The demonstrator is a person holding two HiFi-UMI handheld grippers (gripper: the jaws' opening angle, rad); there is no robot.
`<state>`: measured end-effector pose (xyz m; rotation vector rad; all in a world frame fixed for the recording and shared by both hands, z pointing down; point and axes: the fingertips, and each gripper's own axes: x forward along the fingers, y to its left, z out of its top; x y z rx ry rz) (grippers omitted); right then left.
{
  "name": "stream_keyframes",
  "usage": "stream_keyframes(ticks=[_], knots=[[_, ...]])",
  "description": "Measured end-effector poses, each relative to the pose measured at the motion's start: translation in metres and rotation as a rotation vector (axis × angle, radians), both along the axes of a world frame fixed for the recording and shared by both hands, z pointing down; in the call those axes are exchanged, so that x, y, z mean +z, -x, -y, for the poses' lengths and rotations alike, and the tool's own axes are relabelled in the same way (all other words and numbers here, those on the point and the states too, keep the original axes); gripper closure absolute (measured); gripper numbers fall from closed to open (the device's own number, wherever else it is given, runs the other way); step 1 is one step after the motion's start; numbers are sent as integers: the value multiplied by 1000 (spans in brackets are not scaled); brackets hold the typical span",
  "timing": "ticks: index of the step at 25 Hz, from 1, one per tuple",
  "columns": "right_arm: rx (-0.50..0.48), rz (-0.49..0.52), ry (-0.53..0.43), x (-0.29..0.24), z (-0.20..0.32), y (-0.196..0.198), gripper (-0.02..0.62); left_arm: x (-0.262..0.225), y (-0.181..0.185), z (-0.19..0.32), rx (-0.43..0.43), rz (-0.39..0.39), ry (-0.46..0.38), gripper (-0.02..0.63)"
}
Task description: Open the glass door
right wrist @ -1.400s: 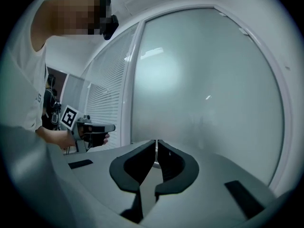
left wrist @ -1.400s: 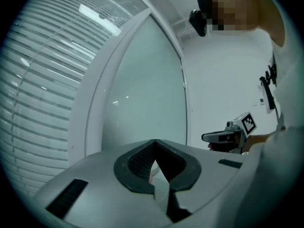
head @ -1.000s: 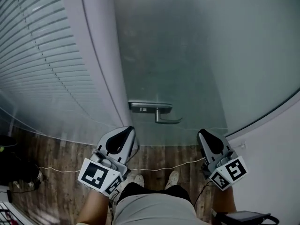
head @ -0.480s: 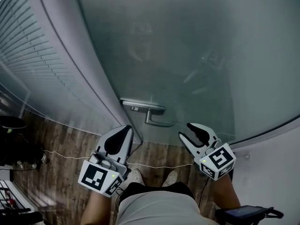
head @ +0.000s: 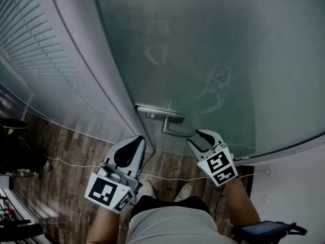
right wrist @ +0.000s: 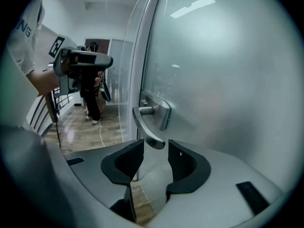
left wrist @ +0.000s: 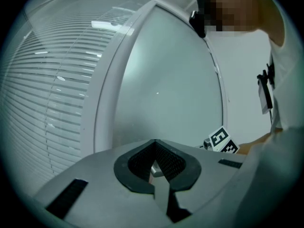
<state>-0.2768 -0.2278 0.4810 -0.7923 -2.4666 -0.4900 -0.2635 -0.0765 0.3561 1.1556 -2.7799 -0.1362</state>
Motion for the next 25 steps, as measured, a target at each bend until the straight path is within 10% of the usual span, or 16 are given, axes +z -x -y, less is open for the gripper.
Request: stream_keyframes(ticks=[25], knots=[[72,13,47,24,0,13,465,16,-5,-5,19,-4,15,606]])
